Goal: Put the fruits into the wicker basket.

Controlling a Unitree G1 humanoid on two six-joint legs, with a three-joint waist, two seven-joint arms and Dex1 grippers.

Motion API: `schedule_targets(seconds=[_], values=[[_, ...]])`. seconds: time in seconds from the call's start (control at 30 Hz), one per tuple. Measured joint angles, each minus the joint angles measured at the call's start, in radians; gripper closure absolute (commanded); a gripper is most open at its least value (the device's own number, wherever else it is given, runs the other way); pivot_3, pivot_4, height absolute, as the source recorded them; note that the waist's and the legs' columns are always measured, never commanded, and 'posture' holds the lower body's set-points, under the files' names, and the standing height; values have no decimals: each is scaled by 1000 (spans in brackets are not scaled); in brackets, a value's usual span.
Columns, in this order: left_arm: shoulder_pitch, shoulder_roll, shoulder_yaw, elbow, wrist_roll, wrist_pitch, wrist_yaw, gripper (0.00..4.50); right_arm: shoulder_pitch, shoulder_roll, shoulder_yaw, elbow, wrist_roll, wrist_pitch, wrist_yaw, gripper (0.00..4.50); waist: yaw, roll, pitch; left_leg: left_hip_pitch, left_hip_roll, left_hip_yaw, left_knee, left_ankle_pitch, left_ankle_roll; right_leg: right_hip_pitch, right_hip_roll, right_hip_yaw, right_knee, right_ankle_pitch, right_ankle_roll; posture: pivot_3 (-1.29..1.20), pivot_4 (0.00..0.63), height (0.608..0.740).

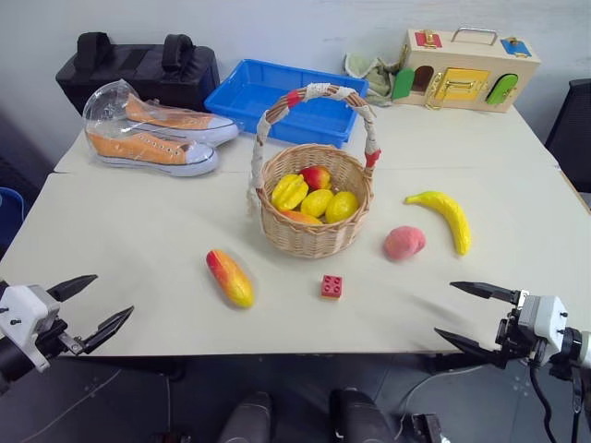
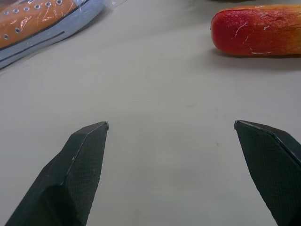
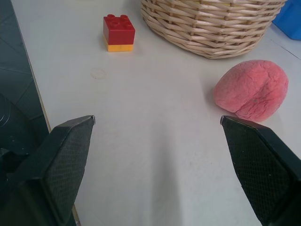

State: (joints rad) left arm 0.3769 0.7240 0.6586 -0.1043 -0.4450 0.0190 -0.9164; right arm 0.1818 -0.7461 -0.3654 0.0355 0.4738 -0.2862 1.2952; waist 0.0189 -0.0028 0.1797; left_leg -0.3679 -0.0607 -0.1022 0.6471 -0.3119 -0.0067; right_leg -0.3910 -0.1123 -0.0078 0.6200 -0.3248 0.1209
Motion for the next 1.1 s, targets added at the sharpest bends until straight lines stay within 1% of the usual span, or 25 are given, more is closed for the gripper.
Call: schedule_targets(seconds=[0.17, 0.3, 0.37, 0.53, 0.6, 0.67, 0.73, 0.8, 0.87, 0.93, 1.0, 1.1], values=[[9, -1, 0, -6, -9, 14, -4, 0, -18, 8, 11, 12, 0, -7, 0, 37, 3, 0, 0, 0, 0, 1, 0, 0, 0, 0, 0, 1, 0, 0, 0, 0, 150, 740], [6, 4, 1, -35, -91, 87, -44, 0, -45, 12, 27, 13, 0, -9, -2, 37, 3, 0, 0, 0, 1, 1, 0, 0, 0, 0, 0, 1, 0, 0, 0, 0, 150, 740], [6, 22, 6, -56, -138, 140, -61, 0, -45, 13, 38, 13, 0, -8, -2, 37, 3, 0, 0, 0, 1, 1, 0, -1, 0, -1, 0, 1, 0, 0, 0, 0, 150, 740], [-4, 58, 5, -96, -189, 226, -100, 0, -58, 13, 61, 2, 2, 30, -10, 37, 3, 0, 0, 0, 1, 1, 1, -1, 0, 0, 0, 1, 0, 0, 0, 0, 150, 740], [-7, 94, -20, -142, -217, 279, -131, 0, -77, 3, 115, -66, 15, 131, -26, 37, 3, 0, 0, 0, 1, 1, 1, 0, -1, -1, 0, 2, 0, 0, 0, 0, 150, 740], [-31, 134, -71, -234, -255, 329, -166, 0, -125, -10, 211, -191, 23, 256, -49, 37, -1, 1, 0, 0, 2, 1, 0, 0, -1, -1, 0, 2, 0, 0, -1, 0, 150, 740], [-85, 154, -140, -298, -258, 345, -178, 0, -230, -1, 315, -273, -17, 359, -105, 37, -6, 1, 0, 0, 2, 1, 0, 0, -2, -2, 1, 2, 1, 0, -1, 0, 150, 740], [-148, 147, -211, -328, -255, 345, -172, 0, -336, 37, 403, -299, -72, 424, -162, 37, -7, 1, 0, 0, 2, 1, 0, 0, -3, -3, 2, 2, 1, 0, -1, 0, 150, 740], [-190, 133, -269, -337, -250, 349, -159, 0, -426, 84, 492, -296, -127, 495, -211, 37, -7, 1, 0, 0, 2, 0, 0, -1, -3, -4, 2, 2, 4, 0, -1, 0, 150, 740], [-215, 120, -301, -339, -242, 350, -150, 0, -497, 133, 557, -260, -170, 530, -241, 37, -10, 1, 0, -2, 2, 0, 0, -1, -3, -6, 2, 1, 4, 0, -1, 0, 150, 740], [-230, 116, -317, -341, -238, 352, -143, 0, -553, 166, 609, -208, -212, 550, -253, 37, -17, 1, 0, -3, 2, 0, 0, -1, -3, -7, 2, 1, 3, 0, -1, 0, 150, 740], [-243, 115, -321, -342, -238, 354, -136, 0, -593, 191, 655, -144, -250, 554, -254, 37, -20, 1, 0, -3, 2, 0, 0, -2, -2, -7, 2, 1, 3, 0, -1, 0, 150, 740]])
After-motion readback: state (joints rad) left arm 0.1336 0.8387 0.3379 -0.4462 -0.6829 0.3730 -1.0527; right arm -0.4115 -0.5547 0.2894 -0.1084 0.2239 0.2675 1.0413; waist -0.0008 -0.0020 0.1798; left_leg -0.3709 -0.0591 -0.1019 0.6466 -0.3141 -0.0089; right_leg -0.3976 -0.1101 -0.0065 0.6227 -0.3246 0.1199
